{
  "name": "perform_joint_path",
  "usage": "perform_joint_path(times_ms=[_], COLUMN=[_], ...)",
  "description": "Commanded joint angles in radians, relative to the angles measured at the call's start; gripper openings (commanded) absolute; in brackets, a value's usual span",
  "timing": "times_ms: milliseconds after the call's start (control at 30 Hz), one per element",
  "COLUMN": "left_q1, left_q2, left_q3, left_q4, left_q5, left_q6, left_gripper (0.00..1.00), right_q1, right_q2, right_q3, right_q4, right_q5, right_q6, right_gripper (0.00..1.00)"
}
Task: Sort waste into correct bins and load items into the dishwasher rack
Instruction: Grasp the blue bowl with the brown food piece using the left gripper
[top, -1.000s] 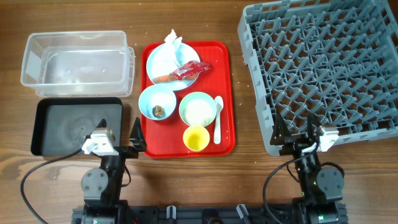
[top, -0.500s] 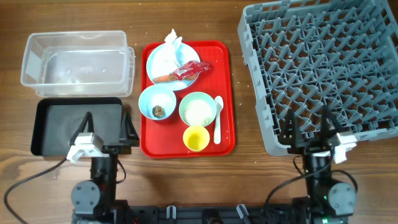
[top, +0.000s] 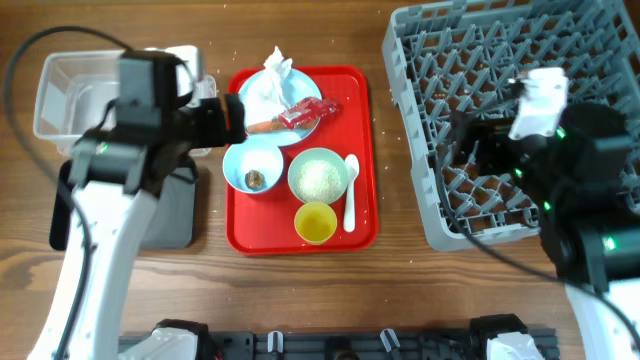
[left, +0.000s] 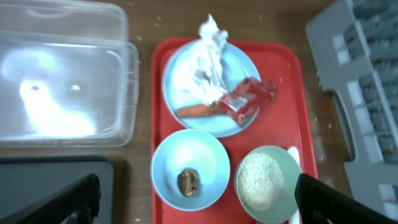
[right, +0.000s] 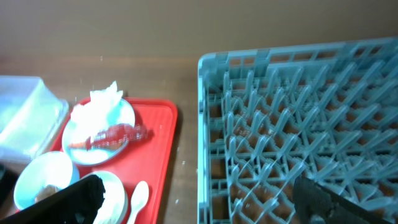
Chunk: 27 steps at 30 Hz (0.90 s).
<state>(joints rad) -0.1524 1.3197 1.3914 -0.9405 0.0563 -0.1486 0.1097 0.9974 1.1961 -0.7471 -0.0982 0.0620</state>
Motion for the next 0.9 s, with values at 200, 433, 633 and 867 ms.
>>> perform_joint_path(times_ms=[200, 433, 633, 867], left_q1=[-0.111, -0.166, -0.242, -0.249], left_q2=[0.628, 0.699, 0.716, 0.716], left_q3=[0.076, 0.075, 0.066, 0.066], left_q4=[0.037, 0.044, 0.061, 0.061], left_q5=[0.202, 0.087, -0.094, -0.118], left_q6=[-0.024, -0.148, -0.211, -0.230], left_gripper=[0.88, 0.49, 0.27, 0.04], right_q1=[0.001, 0.001, 0.001, 0.001], right_q2=[0.361, 0.410, 0.410, 0.410], right_q3=[0.035, 0.034, 0.034, 0.034], right_q4=[-0.102, -0.106, -0.108, -0.114], right_q5=[-0.039, -0.039, -0.038, -0.038], right_q6=[0.046, 0.046, 0.045, 0.045], right_gripper=[1.00, 0.98, 0.95, 0.92])
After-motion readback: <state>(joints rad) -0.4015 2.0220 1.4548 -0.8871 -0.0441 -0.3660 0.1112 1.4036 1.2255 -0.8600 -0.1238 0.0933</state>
